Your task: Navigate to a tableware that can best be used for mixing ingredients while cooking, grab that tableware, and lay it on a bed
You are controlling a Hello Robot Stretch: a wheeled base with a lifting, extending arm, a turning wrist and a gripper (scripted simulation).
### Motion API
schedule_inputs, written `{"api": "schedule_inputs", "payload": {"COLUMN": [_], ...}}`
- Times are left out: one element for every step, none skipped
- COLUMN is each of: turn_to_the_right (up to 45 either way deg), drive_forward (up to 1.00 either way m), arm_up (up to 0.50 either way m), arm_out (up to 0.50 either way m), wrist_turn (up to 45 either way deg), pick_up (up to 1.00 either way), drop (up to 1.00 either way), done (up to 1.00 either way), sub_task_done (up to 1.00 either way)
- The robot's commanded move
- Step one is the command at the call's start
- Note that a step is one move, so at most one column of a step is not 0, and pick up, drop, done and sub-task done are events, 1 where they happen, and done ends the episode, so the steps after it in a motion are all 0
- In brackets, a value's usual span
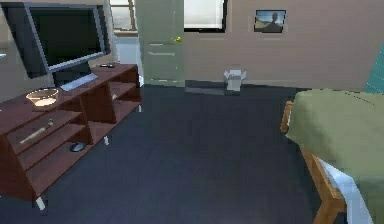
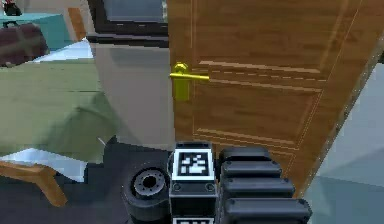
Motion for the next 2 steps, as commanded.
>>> {"api": "schedule_inputs", "payload": {"turn_to_the_right": [-3.0,0.0], "drive_forward": [0.00,1.00], "arm_up": [0.00,0.00], "arm_out": [0.00,0.00], "wrist_turn": [0.0,0.0], "pick_up": [0.00,0.00], "drop": [0.00,0.00], "done": [0.00,0.00], "sub_task_done": [0.00,0.00]}}
